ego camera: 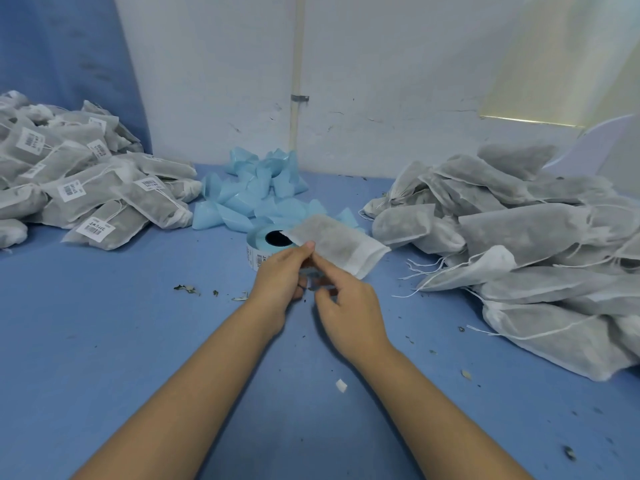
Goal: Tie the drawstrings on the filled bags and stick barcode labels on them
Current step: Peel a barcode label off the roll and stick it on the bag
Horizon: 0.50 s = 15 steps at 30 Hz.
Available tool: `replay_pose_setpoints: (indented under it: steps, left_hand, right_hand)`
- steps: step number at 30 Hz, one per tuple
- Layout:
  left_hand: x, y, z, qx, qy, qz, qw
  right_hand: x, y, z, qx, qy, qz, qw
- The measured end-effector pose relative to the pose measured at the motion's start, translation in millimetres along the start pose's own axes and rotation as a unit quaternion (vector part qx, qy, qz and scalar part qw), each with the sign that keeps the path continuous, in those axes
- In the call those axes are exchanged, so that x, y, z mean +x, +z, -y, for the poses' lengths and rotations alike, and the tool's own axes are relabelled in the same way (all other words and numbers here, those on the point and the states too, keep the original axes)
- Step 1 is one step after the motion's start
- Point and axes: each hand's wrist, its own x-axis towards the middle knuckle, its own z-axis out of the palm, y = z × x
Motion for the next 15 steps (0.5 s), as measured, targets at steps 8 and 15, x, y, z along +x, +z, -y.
replay_pose_setpoints:
  steps: [8, 15]
  left_hand:
    - [3, -4, -6, -0.115, -0.003, -0.043, 0.992]
    - [2, -5, -18, -0.136, 0.019, -0.036, 0.990]
  right_hand:
    - [-4, -8, 5, 0.186, 0.003, -0.237, 0.954]
    - [4, -18, 3, 0.231, 0.045, -0.213, 0.948]
